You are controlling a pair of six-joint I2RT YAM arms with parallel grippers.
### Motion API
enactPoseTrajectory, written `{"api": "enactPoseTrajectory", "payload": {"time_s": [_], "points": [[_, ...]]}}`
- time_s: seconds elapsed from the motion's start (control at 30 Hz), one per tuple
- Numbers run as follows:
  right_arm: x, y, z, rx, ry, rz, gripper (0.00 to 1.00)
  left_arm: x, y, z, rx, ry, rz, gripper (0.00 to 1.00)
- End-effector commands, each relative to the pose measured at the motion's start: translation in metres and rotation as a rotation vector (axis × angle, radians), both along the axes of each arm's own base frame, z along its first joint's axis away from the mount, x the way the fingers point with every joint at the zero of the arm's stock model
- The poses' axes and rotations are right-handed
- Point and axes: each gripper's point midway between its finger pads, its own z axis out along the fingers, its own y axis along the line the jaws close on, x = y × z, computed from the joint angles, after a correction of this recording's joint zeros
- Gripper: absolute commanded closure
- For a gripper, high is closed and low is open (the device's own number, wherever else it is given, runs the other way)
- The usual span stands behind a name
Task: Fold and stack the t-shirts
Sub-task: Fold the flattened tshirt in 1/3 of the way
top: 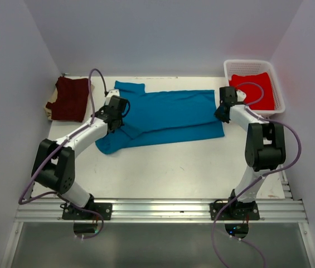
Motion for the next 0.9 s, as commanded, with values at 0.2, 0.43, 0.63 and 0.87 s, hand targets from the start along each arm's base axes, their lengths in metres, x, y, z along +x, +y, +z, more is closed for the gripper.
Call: {"api": "enactPoseTrajectory", "payload": {"time_s": [0.2,0.43,0.63,0.87], "points": [[0.013,0.009,0.022,0.04,-0.083,0.063,0.32,0.029,-0.002,0.028,-0.04,-0.115,0.0,0.0],[-0.026,0.02,0.053,0.078,-0.219,0.131,0.28,-0.006,-0.028,0.063,-0.206,-0.225,-0.125,0.0],[-0.047,0.034,0.037,0.111,-0.186,0.206,0.99,-0.037,-0.068,0.014,-0.362,-0.126,-0.28,0.13],[-0.051,0.047,0.002,0.157,-0.068,0.261,1.0,-0.034,-0.091,-0.032,-0.439,-0.079,-0.343,0.83]]}}
